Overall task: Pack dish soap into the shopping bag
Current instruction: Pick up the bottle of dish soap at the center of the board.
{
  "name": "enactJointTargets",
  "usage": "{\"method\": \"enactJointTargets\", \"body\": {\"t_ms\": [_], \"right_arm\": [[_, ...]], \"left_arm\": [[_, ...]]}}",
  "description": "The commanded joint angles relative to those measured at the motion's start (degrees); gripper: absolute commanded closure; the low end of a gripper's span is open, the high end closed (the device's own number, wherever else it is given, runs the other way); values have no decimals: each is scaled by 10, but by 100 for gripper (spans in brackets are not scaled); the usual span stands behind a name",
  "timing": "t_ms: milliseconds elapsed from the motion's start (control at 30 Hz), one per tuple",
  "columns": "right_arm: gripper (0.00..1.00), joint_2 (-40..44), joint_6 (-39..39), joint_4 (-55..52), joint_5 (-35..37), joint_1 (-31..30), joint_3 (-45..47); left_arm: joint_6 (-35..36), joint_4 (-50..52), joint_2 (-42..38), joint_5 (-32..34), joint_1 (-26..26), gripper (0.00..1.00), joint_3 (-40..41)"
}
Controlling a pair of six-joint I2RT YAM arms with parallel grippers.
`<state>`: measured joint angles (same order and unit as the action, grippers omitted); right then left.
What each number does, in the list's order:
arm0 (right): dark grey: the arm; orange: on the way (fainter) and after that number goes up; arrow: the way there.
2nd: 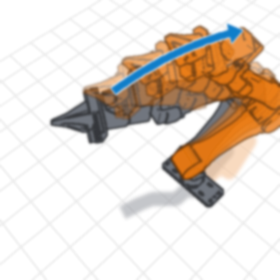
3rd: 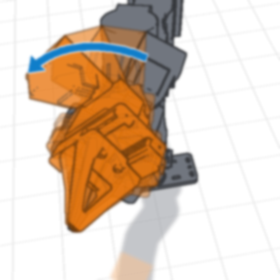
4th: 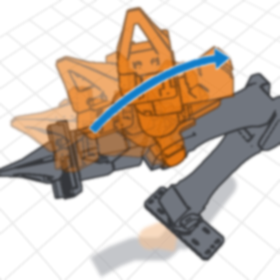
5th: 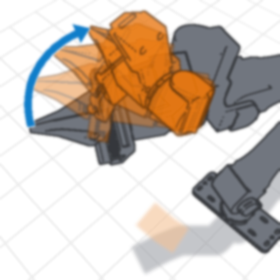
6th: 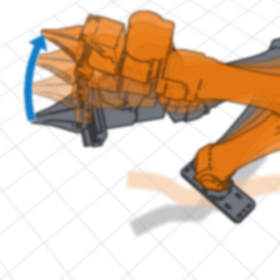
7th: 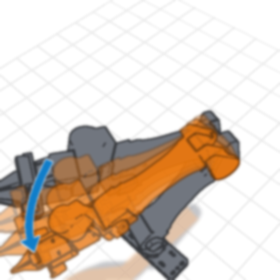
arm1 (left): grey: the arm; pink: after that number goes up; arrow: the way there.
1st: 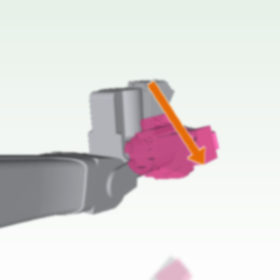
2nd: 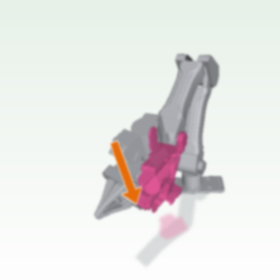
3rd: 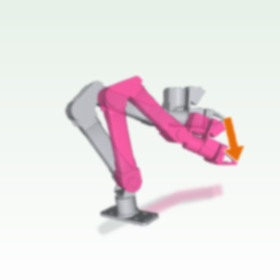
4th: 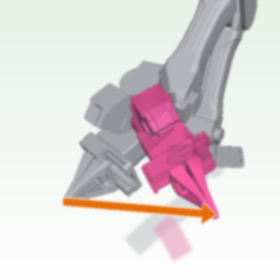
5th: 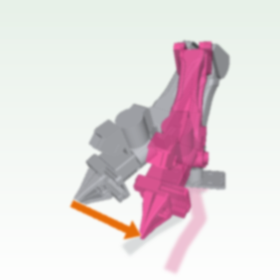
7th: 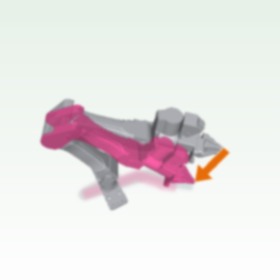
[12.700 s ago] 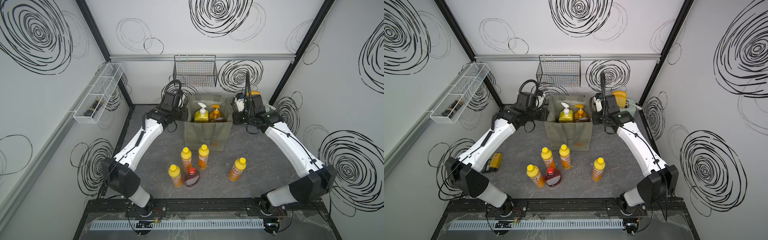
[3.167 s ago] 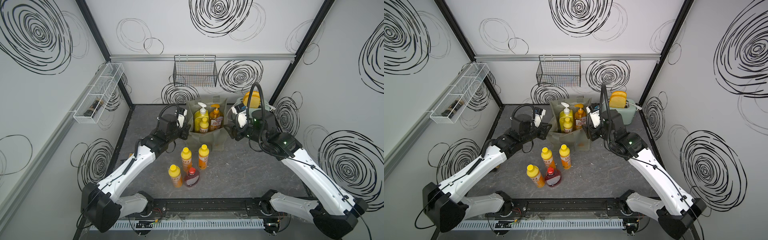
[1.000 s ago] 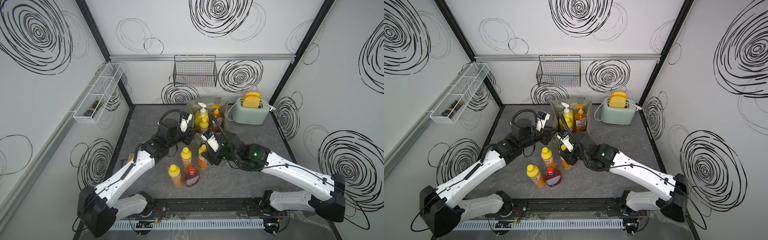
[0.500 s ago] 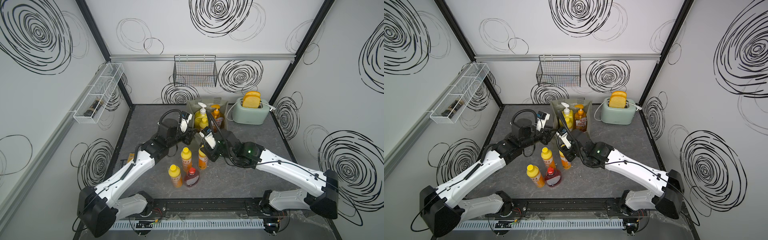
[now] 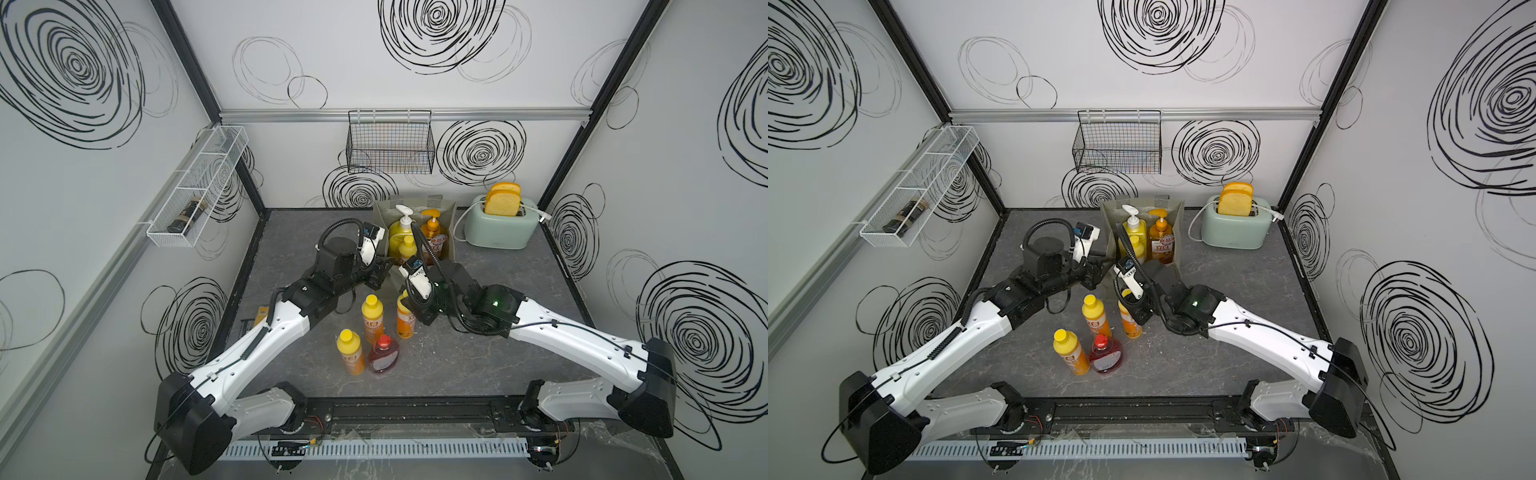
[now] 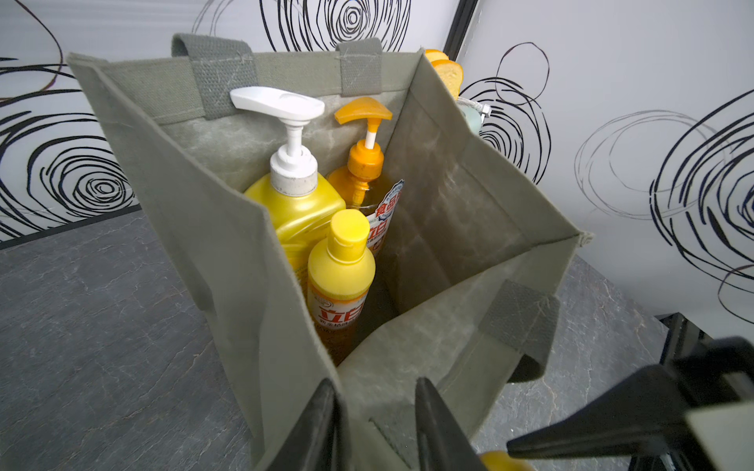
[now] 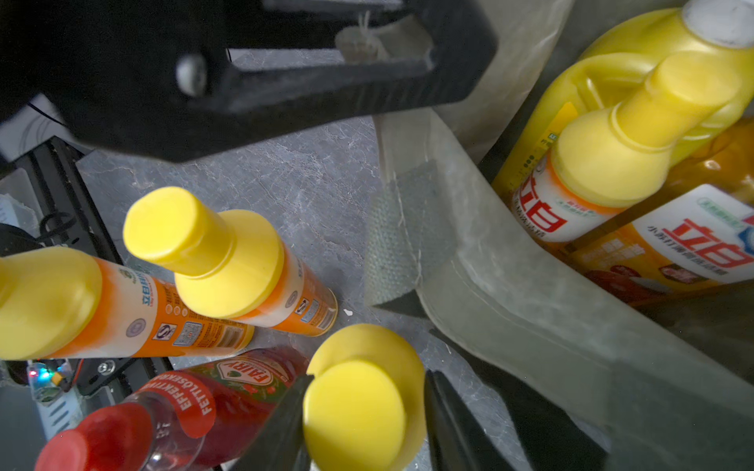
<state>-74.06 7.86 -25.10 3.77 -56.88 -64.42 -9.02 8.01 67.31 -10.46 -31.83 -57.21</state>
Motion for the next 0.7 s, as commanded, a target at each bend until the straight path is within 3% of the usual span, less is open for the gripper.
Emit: {"method": "enactJointTargets", "body": {"t_ms": [0, 333, 667], "right_arm": [[59, -3, 0, 10, -5, 3, 0], [79, 12, -3, -7, -18, 1, -16], [86, 85, -6, -87, -10, 1, -35]], "left_arm": [[3, -19, 4, -12, -7, 64, 3], [4, -18, 5, -12, -7, 64, 3], [5, -18, 6, -11, -8, 64, 3]]}}
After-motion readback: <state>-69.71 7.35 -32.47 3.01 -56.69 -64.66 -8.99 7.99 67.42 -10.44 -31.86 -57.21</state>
